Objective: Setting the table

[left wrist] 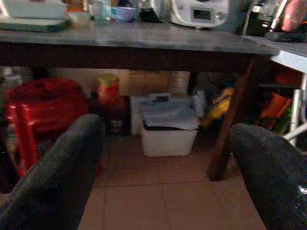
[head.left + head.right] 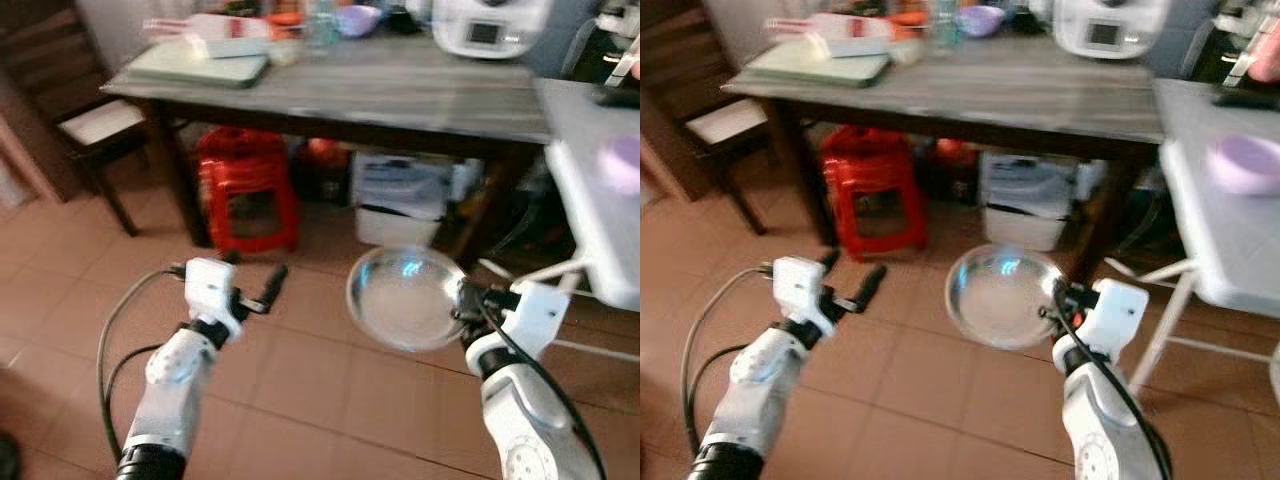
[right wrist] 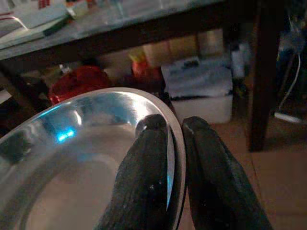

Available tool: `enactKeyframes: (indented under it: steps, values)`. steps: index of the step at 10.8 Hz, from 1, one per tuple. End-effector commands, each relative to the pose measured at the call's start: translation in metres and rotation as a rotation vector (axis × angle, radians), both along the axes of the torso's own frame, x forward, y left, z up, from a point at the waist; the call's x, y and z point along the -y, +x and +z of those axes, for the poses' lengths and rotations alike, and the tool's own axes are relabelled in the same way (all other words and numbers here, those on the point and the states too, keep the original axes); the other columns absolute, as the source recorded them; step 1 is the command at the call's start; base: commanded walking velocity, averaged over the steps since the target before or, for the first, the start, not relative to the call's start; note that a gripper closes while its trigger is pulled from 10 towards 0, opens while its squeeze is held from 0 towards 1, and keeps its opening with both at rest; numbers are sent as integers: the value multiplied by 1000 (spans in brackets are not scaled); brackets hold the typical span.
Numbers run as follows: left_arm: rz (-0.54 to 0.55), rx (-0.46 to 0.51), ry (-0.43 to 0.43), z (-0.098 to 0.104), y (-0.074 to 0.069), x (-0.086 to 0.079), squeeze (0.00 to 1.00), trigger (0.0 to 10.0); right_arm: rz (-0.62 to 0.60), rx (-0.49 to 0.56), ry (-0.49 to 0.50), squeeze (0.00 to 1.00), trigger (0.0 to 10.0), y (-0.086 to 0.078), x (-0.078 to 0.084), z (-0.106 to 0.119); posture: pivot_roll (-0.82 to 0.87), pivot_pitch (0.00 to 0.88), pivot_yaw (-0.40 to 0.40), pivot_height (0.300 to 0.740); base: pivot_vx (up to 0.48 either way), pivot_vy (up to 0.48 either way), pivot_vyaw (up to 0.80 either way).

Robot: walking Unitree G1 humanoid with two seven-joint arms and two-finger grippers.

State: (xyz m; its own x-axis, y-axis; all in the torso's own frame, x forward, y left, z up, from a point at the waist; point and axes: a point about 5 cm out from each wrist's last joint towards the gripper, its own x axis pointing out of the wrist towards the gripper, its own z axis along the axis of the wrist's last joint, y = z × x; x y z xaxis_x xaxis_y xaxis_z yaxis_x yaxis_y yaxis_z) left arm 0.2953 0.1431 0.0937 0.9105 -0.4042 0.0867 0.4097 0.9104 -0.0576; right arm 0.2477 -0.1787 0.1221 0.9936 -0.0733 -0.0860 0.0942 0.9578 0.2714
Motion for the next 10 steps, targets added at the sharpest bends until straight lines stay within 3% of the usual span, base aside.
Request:
enactKeyframes:
  steps: [1, 10]
  values:
    - [-15, 16, -30, 5, -1, 7, 0, 10000, -46, 37, -34, 0, 10000, -2, 11, 8, -37, 76, 19, 740, 0, 0, 0]
    - [-53, 16, -36, 4, -4, 13, 0, 10000, -68, 98, -102, 0, 10000, 1, 15, 13, -32, 61, 23, 740, 260, 0, 0]
